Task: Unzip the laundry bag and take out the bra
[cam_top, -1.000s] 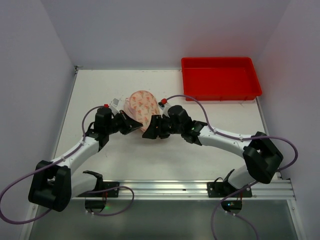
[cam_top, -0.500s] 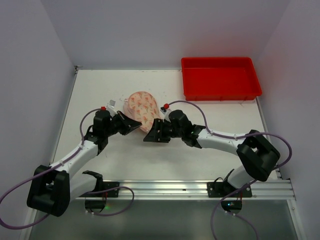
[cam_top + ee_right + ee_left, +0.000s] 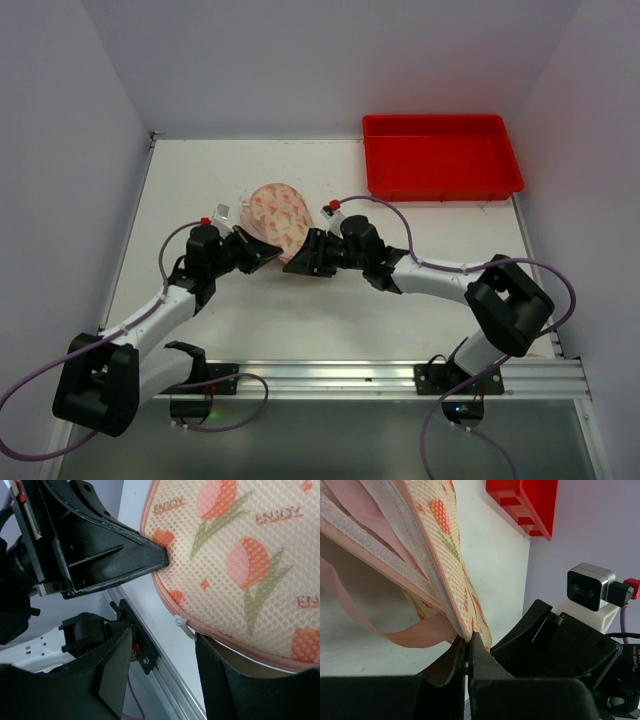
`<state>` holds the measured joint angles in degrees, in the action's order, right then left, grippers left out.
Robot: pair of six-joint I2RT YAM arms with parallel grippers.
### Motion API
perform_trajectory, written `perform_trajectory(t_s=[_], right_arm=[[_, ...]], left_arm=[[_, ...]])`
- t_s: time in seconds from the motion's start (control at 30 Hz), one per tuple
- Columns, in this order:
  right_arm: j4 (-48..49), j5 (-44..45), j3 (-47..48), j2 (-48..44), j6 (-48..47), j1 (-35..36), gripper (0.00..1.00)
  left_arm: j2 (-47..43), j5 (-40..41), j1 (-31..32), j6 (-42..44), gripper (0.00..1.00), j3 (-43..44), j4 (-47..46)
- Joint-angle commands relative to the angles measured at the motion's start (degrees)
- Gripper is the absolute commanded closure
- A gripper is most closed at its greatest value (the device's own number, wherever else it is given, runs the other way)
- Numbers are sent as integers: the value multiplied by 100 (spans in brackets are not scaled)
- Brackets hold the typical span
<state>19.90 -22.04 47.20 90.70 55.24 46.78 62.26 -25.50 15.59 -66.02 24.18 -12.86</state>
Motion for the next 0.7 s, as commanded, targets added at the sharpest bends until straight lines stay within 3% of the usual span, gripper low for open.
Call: perform_trajectory(t_s=[0.0, 0.33, 0.67], right_arm=[[550, 139, -35, -8, 57, -64, 46], [611, 244, -150, 115, 118, -143, 57], [515, 367, -141, 317, 57, -178, 86]], left_arm=[[-118, -122, 93, -131, 100, -89, -401], [-197, -166, 102, -166, 100, -248, -463], [-197, -184, 102, -157, 100, -204, -480]])
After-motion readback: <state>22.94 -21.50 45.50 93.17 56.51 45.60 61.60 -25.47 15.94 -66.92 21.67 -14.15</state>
